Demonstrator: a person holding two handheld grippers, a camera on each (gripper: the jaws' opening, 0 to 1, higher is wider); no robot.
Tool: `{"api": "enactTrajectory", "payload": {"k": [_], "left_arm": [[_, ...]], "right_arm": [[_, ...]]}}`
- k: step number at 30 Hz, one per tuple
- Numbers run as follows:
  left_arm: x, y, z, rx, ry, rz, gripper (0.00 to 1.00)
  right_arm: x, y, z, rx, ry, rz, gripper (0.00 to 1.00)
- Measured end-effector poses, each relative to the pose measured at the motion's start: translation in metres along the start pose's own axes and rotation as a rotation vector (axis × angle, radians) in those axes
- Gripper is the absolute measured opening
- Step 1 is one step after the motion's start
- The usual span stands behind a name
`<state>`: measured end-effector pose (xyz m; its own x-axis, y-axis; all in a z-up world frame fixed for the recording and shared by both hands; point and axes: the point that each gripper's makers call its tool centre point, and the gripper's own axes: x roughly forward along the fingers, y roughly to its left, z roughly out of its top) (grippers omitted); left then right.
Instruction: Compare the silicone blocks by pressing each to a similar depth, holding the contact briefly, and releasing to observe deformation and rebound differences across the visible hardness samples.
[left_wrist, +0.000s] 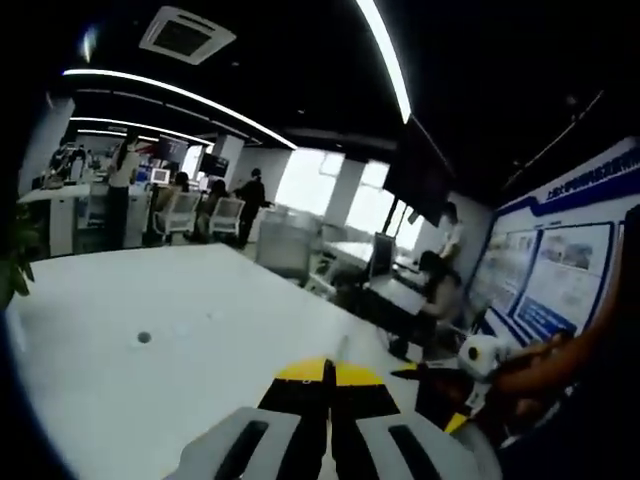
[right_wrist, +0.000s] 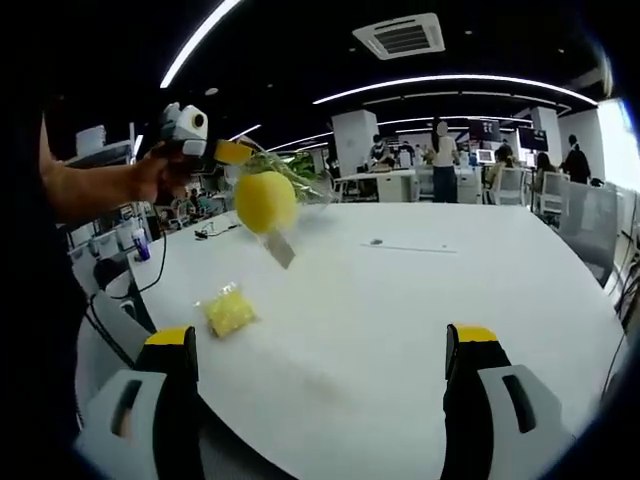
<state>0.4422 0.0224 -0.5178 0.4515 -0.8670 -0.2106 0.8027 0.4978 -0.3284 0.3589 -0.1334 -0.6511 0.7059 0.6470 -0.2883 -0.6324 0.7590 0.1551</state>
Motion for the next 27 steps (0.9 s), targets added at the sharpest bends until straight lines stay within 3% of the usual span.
{"api": "enactTrajectory", "payload": {"k": [5, 8, 11, 12, 16, 27], "left_arm": [[0.0, -0.011, 0.002, -0.001, -0.018, -0.016, 0.0], [-0.001, -0.014, 0.0, 0.001, -0.016, -0.027, 0.0], [-0.002, -0.018, -0.002, -0.001, -0.018, -0.039, 0.0], [-0.003, -0.019, -0.003, -0.001, -0.019, -0.044, 0.0], [-0.007, -0.02, -0.001, -0.013, -0.029, -0.05, 0.0], [-0.018, -0.034, 0.021, 0.0, -0.071, -0.068, 0.0]], "right_arm": [[0.005, -0.003, 0.006, -0.02, -0.002, 0.015, 0.97], [0.008, 0.0, 0.021, -0.015, -0.06, 0.065, 0.97], [0.012, -0.002, 0.027, -0.006, -0.065, 0.077, 0.97], [0.015, 0.001, 0.035, 0.021, -0.086, 0.113, 0.97], [0.025, 0.0, 0.038, 0.02, -0.058, 0.147, 0.97], [0.051, 0.02, 0.076, -0.06, -0.13, 0.264, 0.96]]}}
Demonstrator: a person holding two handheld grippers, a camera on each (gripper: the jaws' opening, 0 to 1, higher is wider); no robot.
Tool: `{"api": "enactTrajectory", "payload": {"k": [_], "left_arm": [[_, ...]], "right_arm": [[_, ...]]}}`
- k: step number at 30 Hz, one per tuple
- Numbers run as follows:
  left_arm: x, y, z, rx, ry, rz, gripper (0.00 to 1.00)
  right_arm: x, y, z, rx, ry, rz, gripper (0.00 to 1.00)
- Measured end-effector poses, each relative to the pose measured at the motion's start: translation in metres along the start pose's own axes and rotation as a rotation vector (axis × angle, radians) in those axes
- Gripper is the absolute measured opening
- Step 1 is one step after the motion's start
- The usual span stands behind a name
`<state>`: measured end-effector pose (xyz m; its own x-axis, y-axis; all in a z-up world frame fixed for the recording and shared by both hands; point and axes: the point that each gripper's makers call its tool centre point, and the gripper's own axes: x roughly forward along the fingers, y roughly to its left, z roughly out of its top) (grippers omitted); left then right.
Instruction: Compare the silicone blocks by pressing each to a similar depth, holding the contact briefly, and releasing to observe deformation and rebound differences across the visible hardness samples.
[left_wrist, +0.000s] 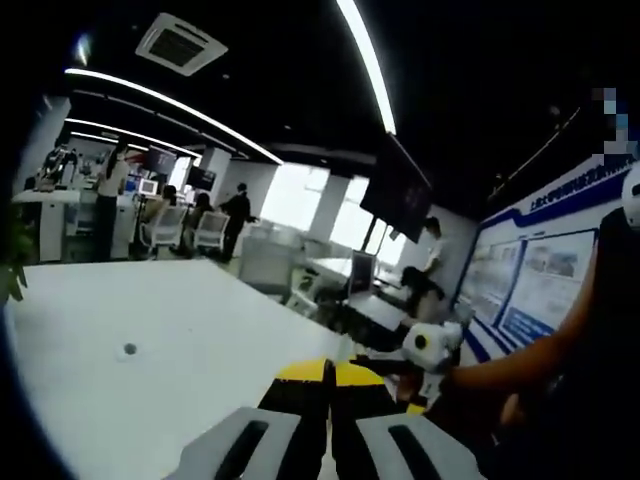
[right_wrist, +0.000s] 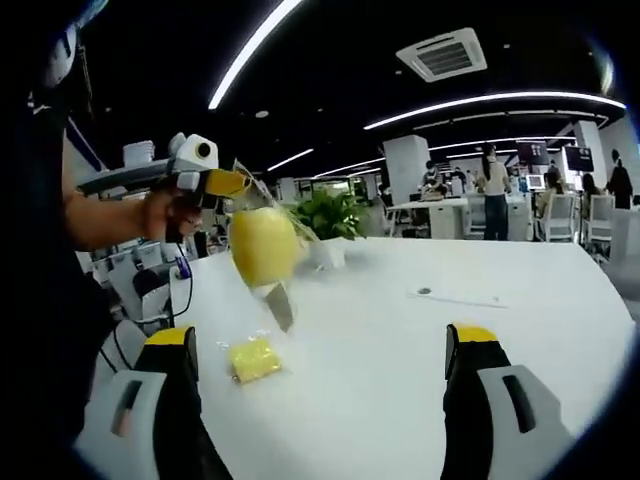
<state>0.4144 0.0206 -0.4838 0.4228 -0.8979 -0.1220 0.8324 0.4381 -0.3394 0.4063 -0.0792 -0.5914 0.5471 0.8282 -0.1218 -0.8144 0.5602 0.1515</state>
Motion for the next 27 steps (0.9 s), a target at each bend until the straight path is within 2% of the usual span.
{"api": "enactTrajectory", "payload": {"k": [2, 5, 11, 15, 22, 27], "left_arm": [[-0.002, -0.002, 0.001, -0.004, -0.005, -0.001, 0.0], [-0.005, -0.006, 0.002, -0.021, -0.018, -0.018, 0.0], [-0.009, -0.009, 0.001, -0.047, -0.024, -0.032, 0.0], [-0.01, -0.012, -0.001, -0.043, -0.013, -0.044, 0.0], [-0.015, -0.016, 0.0, -0.041, -0.017, -0.061, 0.0], [-0.017, -0.023, 0.002, -0.048, -0.019, -0.088, 0.0]], "right_arm": [[0.007, 0.005, 0.006, 0.011, -0.012, 0.03, 0.96], [0.021, 0.017, 0.015, 0.079, -0.048, 0.104, 0.94], [0.044, 0.031, 0.018, 0.035, -0.042, 0.173, 0.84], [0.055, 0.042, 0.021, 0.019, -0.051, 0.22, 0.8], [0.065, 0.06, 0.035, 0.004, -0.069, 0.293, 0.76], [0.065, 0.069, 0.045, 0.035, -0.094, 0.34, 0.66]]}}
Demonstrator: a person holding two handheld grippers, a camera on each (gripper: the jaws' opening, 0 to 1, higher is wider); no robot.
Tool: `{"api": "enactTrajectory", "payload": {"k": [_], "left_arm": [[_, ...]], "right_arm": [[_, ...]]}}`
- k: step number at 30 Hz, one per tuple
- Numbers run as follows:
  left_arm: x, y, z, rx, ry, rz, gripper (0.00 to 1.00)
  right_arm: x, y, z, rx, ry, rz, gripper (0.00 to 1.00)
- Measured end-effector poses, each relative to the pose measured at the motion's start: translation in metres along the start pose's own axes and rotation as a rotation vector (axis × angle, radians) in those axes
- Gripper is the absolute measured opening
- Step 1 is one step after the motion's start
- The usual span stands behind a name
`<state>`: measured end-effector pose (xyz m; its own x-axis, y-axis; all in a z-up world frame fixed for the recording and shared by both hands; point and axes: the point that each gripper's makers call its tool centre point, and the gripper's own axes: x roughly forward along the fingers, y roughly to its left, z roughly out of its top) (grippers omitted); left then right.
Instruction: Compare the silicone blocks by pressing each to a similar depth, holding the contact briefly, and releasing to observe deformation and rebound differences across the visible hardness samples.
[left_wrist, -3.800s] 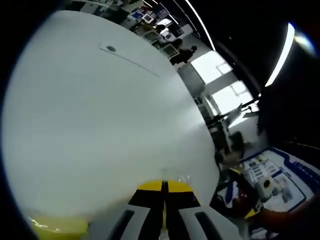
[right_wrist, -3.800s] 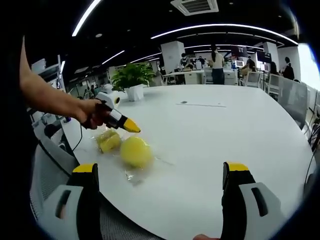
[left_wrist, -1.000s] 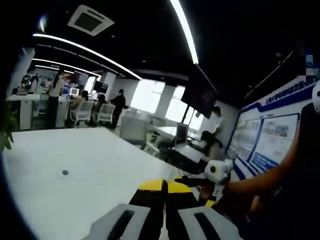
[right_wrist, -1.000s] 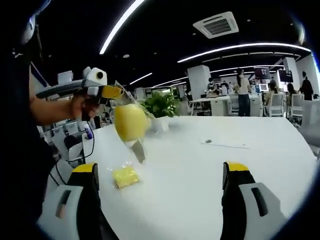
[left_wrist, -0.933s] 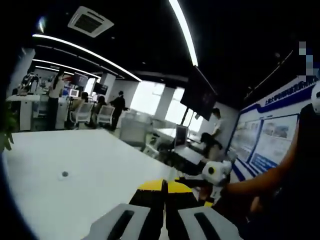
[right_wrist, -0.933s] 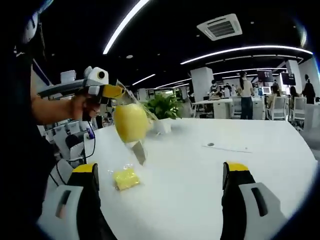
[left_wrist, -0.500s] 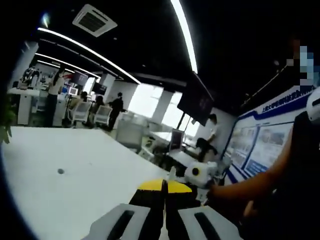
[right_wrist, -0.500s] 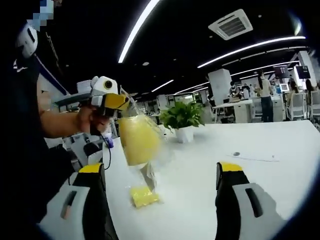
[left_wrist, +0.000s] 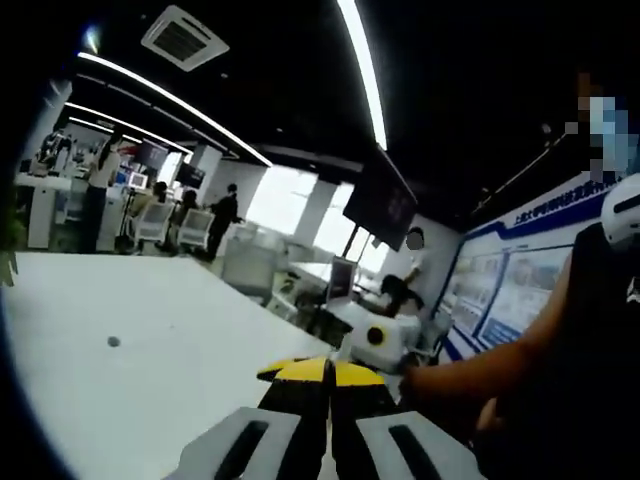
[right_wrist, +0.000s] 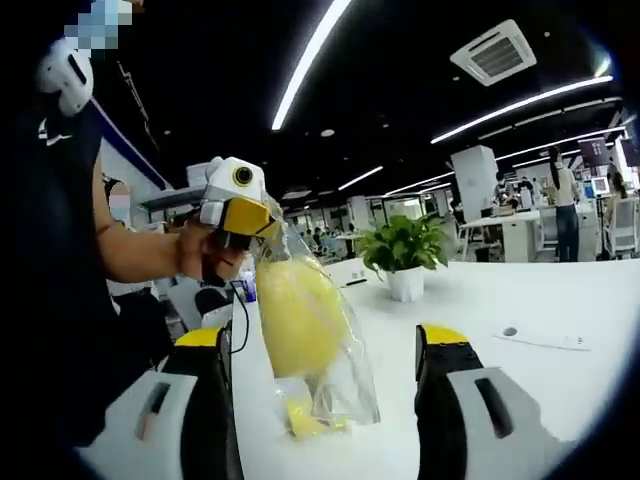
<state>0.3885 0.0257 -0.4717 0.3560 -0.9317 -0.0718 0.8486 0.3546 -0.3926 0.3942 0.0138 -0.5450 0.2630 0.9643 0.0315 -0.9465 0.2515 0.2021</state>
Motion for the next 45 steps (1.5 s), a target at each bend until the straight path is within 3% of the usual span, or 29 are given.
{"api": "enactTrajectory", "payload": {"k": [7, 11, 17, 36, 42, 45], "left_arm": [[0.002, -0.003, 0.002, -0.009, -0.008, -0.015, 0.0], [0.002, -0.004, 0.002, -0.007, -0.006, -0.015, 0.0], [-0.001, -0.004, 0.002, -0.02, -0.013, -0.017, 0.0], [-0.005, -0.001, 0.003, -0.036, -0.021, -0.003, 0.0], [-0.006, 0.001, 0.001, -0.046, -0.02, 0.008, 0.0], [-0.007, 0.002, 0.003, -0.069, -0.039, 0.002, 0.0]], "right_arm": [[0.005, 0.01, 0.006, 0.006, -0.019, 0.05, 0.52], [0.006, 0.019, 0.007, 0.041, -0.017, 0.095, 0.38], [0.004, 0.019, 0.007, 0.047, -0.017, 0.101, 0.3], [0.007, 0.019, 0.008, 0.019, 0.0, 0.128, 0.18], [0.005, 0.023, 0.004, 0.117, 0.075, 0.143, 0.14], [0.006, 0.025, 0.008, 0.123, 0.067, 0.152, 0.14]]}}
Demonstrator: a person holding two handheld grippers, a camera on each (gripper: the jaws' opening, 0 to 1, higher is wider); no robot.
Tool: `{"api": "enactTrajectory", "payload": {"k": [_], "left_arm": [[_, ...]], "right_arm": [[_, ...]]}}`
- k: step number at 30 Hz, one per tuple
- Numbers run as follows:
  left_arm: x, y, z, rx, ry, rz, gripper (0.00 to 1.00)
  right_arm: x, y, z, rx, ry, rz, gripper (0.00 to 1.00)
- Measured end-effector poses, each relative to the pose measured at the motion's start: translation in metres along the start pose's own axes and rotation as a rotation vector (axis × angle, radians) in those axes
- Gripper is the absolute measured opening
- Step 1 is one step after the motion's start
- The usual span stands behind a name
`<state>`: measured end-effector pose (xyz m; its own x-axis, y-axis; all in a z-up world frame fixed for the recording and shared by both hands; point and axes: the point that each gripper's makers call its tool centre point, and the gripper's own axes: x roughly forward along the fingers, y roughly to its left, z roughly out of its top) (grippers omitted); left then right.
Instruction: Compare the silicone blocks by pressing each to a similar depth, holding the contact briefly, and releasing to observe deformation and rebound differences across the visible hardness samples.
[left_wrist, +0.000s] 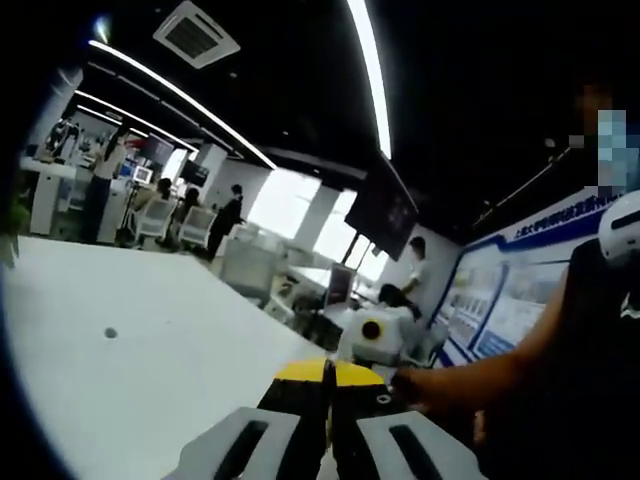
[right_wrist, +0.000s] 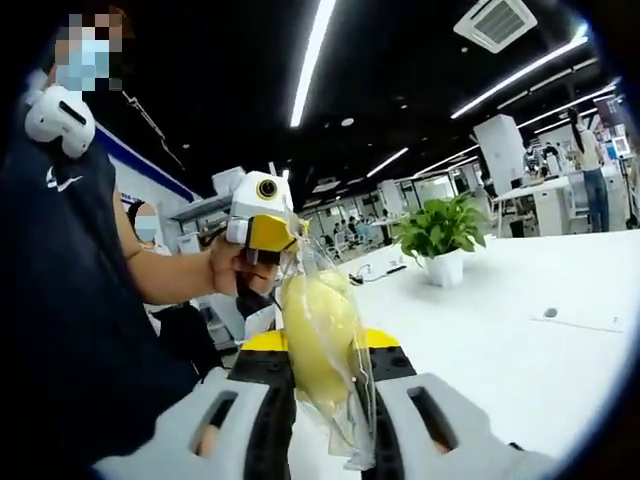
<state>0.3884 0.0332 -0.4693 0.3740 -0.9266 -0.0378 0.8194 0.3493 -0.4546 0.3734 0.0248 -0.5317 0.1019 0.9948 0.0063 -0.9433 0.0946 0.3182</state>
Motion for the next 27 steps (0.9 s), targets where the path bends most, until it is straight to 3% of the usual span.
{"api": "enactTrajectory", "payload": {"k": [6, 12, 20, 23, 27], "left_arm": [[-0.0017, 0.0, 0.0021, 0.003, -0.009, 0.002, 0.0], [-0.001, -0.0007, 0.0017, 0.007, -0.002, 0.007, 0.0], [-0.0014, 0.0043, -0.0016, 0.031, -0.002, 0.033, 0.0], [-0.0005, 0.0031, -0.0009, 0.001, -0.013, 0.036, 0.0], [-0.0004, 0.0016, -0.0013, 0.044, -0.014, 0.029, 0.0]], "right_arm": [[0.0015, -0.0016, 0.0024, -0.068, 0.009, -0.046, 0.12], [0.0009, -0.0035, 0.0025, -0.038, 0.013, -0.026, 0.08], [-0.0001, -0.006, -0.0011, -0.013, 0.068, -0.066, 0.03], [-0.002, -0.0046, 0.0001, 0.001, 0.068, -0.067, 0.02], [-0.0028, -0.0033, -0.0001, 0.018, 0.085, -0.067, 0.0]]}}
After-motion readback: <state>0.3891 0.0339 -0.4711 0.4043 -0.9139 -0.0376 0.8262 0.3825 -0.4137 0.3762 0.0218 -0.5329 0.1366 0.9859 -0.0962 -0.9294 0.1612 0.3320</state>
